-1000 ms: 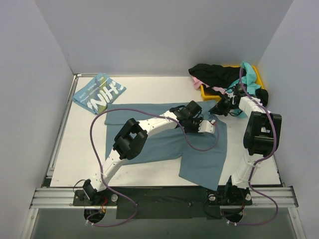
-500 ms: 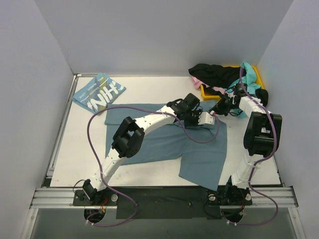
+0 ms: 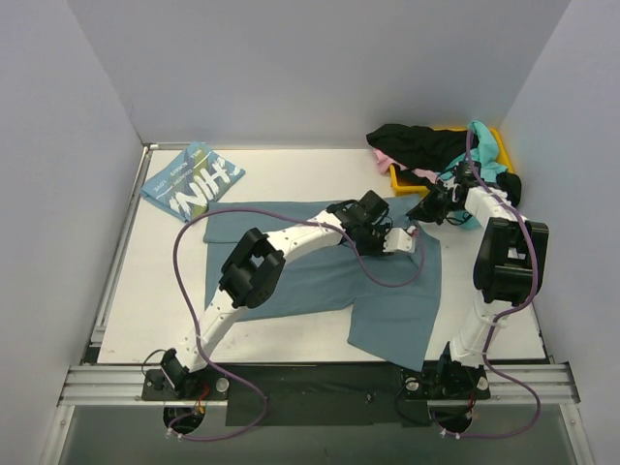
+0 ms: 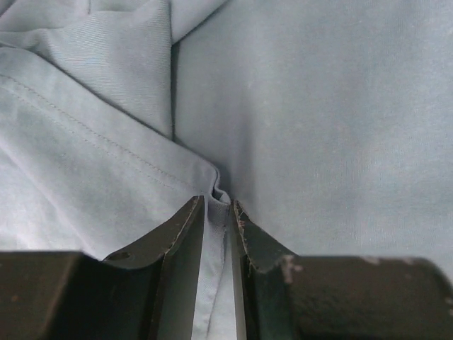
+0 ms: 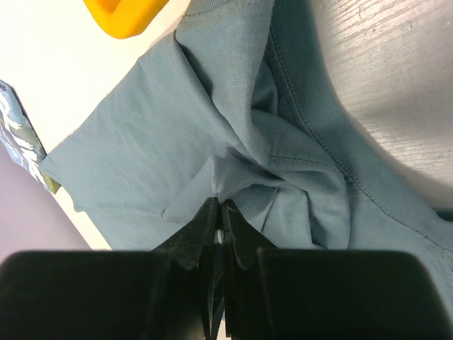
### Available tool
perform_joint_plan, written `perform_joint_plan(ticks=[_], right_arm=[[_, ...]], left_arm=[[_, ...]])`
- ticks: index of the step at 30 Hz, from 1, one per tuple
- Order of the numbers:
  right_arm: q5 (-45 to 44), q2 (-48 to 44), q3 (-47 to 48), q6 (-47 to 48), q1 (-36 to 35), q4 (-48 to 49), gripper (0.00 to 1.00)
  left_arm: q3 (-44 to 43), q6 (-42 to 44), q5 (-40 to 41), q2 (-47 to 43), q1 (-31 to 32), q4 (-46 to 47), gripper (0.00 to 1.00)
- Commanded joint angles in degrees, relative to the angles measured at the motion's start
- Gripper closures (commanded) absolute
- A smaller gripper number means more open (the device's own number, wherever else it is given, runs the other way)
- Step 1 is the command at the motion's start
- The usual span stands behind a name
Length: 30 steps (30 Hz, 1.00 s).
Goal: Fold and stack the t-shirts
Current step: Fold the flattened tshirt in 1/3 of the way
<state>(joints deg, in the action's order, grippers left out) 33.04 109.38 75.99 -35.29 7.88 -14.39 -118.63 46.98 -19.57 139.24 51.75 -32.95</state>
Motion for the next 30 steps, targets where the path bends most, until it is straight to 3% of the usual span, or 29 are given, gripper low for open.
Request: perform_joint_plan(ticks=[1,3,5,12,24,30], right_arm=[[0.10,-2.86,1.36,0.92,0.21,-1.52,1.00],[0.01,-3.03,1.18,1.01,0.29,-1.60,1.00],[-0.08,-3.39,0.83,1.01,0.29,-1.69,1.00],[-2.45,-7.60,-0.48,4.78,0.29,-8.27,1.00],[-1.92,-20.25,-19.01,5.93,-0.32,-14.52,1.00],[-2.63,-20.71,-23.86,4.88,-1.20,-14.08,1.00]], left_arm=[[-0.02,0.74,-1.17,0.15,0.37,-0.27,0.70],[-0.20,0.74,-0.73,0.15,0.37,-0.19,0.79],[-0.81,0.04,-0.55,-0.11,0.29,-0.01,1.00],[-4.15,-7.15,-4.75,-4.40,-2.43,-5.18,1.00],[10.25,-9.19,-13.64,-14.87,-7.62,-7.39,1.00],[15.17,-7.78,-15.23,-16.89,-8.24,-6.95,1.00]])
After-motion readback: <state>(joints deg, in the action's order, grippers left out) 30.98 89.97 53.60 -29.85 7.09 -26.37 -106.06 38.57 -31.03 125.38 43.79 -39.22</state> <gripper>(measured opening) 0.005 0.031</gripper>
